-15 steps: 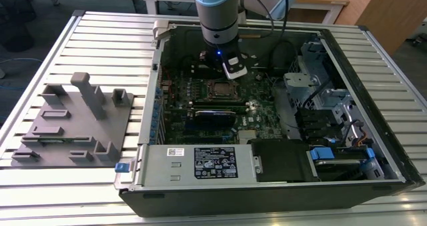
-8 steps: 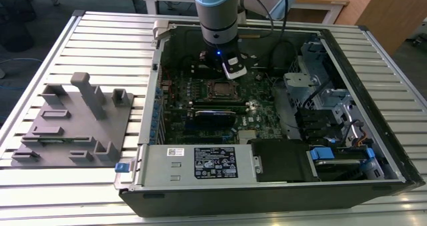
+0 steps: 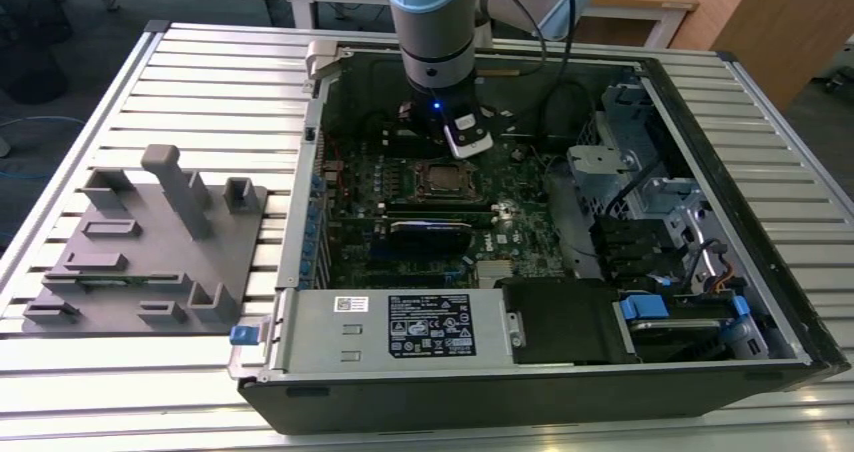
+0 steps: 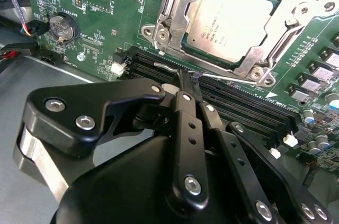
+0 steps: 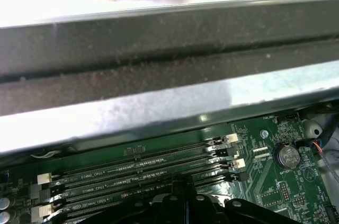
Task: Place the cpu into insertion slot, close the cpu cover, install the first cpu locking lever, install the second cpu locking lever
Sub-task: 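Install the first cpu locking lever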
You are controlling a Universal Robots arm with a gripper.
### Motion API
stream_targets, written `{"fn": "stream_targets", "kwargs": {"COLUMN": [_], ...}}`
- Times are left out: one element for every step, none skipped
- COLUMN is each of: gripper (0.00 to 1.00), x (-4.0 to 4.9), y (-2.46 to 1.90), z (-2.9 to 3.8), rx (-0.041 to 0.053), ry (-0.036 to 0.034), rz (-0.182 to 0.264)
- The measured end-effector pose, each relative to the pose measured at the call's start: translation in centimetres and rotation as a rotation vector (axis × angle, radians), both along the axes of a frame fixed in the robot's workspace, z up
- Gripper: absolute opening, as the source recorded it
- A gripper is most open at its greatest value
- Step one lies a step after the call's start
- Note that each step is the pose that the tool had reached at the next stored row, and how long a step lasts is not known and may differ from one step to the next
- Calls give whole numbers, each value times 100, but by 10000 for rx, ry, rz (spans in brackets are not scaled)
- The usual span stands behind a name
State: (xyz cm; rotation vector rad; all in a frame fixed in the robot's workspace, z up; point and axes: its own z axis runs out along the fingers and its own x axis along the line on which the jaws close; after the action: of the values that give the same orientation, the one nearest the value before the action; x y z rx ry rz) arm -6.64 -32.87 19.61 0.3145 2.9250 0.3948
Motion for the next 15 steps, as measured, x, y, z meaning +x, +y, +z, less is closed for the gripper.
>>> {"fn": "stream_targets", "kwargs": {"gripper": [10,10,10,10,10,10,10,10,10,10,10,10,10,10,10], "x": [0,0,0,0,0,0,0,0,0,0,0,0,-1,-2,-4], "y": [0,0,0,1,2,1,1,1,1,1,1,1,3,4,5], "z": [0,0,-1,-1,-1,-1,-1,-1,-1,-1,-2,-4,-7,-10,-12], "rx": [-6,-12,-21,-36,-64,-67,-67,-67,-67,-67,-67,-66,-66,-68,-69], "ry": [-2,-3,-5,-8,-10,-10,-10,-11,-11,-11,-11,-12,-14,-17,-20], "rz": [0,0,0,-1,-2,-1,-1,0,0,0,0,0,0,-1,-1]}}
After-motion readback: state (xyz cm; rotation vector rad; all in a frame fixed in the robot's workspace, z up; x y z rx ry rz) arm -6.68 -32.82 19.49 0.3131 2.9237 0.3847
